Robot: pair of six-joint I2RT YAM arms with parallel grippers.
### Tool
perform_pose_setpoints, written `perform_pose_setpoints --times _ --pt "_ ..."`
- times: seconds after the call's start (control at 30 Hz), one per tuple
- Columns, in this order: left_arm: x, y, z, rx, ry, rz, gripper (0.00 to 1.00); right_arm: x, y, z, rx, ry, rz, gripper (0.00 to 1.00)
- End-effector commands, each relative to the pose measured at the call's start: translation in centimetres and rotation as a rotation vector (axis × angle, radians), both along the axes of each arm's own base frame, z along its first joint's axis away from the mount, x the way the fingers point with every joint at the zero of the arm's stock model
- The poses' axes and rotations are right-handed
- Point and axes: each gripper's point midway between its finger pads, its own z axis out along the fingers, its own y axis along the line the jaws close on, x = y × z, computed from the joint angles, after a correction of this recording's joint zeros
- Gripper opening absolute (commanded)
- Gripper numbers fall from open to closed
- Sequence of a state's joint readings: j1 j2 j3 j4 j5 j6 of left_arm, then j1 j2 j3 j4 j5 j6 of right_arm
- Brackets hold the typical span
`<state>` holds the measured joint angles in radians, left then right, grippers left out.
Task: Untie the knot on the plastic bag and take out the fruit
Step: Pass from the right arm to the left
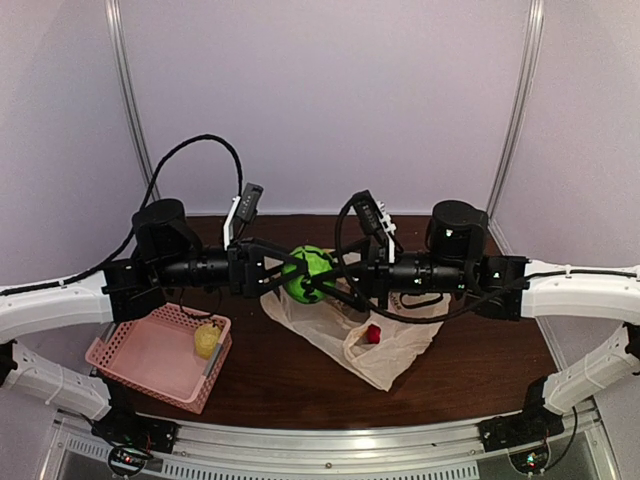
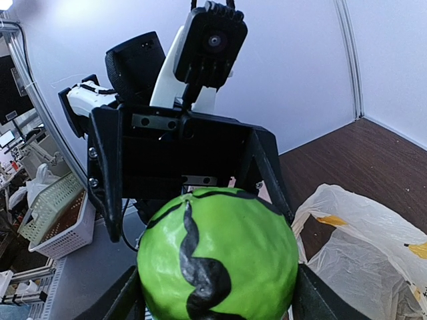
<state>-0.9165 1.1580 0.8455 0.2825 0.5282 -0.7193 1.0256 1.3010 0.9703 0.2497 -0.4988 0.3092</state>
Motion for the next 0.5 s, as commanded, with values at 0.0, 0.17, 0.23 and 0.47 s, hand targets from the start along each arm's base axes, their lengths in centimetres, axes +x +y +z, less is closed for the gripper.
perform_pose_setpoints --times 0.0,0.17,0.23,0.47 --pt "-0.48 -0.41 1.50 -0.053 -0.024 -0.038 0.85 -0.60 0.41 1.45 0.027 -0.029 0.027 0.68" --pt "-0.59 -0.60 1.18 -0.047 -0.013 -0.050 0.81 -0.66 0.38 1.47 0.026 -0.031 0.024 0.68" --pt "-0.58 -0.67 0.95 -0.042 -0.006 -0.054 0.81 -0.63 0.38 1.46 0.025 -0.031 0.022 0.68" --pt "-0.81 -0.84 0.74 -0.036 0.002 -0.073 0.84 -0.36 0.39 1.12 0.013 -0.033 0.008 0.69"
